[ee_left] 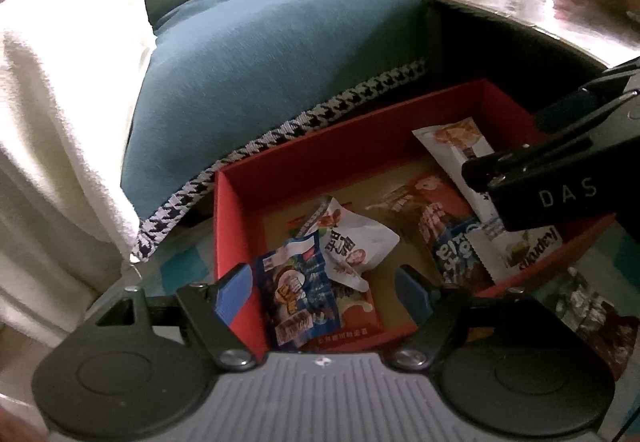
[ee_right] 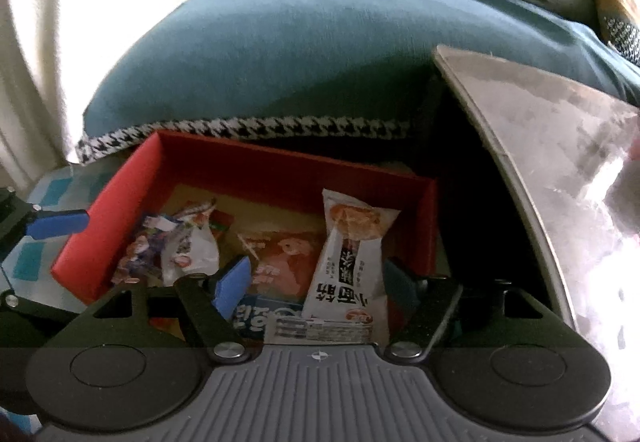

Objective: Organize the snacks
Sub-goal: 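Lower both packets into the red box and open both tools, then grasp the red Trolli gummy bag with the left tool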

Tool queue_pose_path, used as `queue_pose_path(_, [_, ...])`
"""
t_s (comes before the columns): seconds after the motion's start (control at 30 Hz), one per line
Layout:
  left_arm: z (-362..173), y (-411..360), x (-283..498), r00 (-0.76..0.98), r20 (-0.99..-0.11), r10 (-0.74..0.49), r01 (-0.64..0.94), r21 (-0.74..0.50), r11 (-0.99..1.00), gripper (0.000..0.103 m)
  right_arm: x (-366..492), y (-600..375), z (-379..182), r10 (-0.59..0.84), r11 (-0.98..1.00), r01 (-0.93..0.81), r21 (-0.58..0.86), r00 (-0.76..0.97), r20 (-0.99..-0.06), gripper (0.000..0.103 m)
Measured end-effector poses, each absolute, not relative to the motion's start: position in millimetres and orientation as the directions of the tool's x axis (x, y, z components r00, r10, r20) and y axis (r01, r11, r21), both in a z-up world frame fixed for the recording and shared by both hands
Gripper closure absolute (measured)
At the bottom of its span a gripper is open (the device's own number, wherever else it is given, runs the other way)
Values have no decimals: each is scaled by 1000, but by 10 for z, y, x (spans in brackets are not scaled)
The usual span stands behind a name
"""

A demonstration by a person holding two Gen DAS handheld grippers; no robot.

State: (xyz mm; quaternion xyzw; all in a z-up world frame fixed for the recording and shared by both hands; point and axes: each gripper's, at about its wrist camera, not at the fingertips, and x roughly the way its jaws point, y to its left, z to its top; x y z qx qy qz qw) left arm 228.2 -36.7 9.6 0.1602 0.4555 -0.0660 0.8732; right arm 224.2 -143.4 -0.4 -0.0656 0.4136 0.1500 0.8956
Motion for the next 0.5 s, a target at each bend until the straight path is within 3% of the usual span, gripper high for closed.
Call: queue_pose_path(0.5, [118, -136, 1904, 529, -847, 40, 220, 182, 958, 29, 1800, -1408, 77, 234, 935, -354, 9, 599, -766, 17])
